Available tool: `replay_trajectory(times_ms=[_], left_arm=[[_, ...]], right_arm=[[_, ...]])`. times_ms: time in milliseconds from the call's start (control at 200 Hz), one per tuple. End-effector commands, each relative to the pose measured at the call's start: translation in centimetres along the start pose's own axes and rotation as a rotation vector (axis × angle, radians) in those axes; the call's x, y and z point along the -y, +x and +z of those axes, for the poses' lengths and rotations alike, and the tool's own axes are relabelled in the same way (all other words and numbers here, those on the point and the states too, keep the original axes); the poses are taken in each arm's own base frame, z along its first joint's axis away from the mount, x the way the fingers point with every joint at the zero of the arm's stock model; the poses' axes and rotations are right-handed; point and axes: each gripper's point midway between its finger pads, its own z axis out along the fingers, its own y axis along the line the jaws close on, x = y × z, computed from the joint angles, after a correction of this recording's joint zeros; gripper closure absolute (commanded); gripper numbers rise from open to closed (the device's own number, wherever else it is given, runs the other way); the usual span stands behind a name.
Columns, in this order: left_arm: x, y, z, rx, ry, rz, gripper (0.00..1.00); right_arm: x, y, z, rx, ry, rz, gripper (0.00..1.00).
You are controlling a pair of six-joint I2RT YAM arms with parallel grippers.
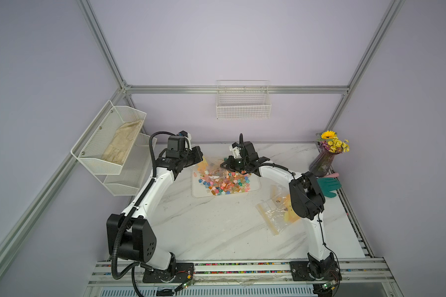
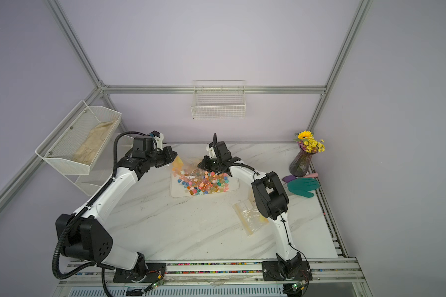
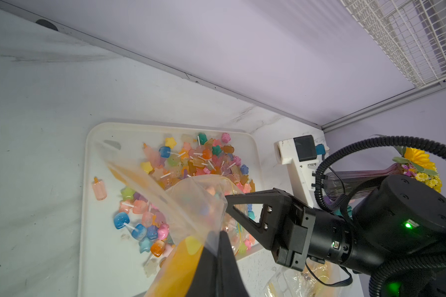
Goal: Pour candies out of the ziploc bag
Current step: 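Pour the candies out of the ziploc bag onto the tray.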
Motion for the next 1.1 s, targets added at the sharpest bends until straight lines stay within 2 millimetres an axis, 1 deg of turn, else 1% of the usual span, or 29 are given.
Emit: replay_trajectory(times_ms=[0,180,335,575,735,1095], left_arm=[[3.3,-5.7,-3.6,0.172,0.067,0.062,1.00],[3.3,-5.0,-2.8,0.141,0.090,0.042,1.00],[3.8,-5.3,-3.1,0.148,0.104,0.042,1.00],[3.9,-4.6,-2.1,0.116,0.114,0.023,1.00],[4.2,-4.5,-1.9,0.111,0.119,0.026,1.00],[4.5,-3.2,-0.8,0.072,0.127,0.025,1.00]], right_arm=[[2.7,-0.2,0.5,-0.003,0.060,0.019,0.99],[2.7,-0.5,0.5,0.002,0.055,0.021,0.96],[2.9,-0.6,0.4,0.005,0.059,0.022,0.87],[3.3,-0.6,0.7,0.001,0.060,0.034,0.78],[3.2,-0.9,0.4,0.011,0.065,0.029,0.70],[3.2,-1.0,-0.8,0.023,0.067,0.028,0.68]])
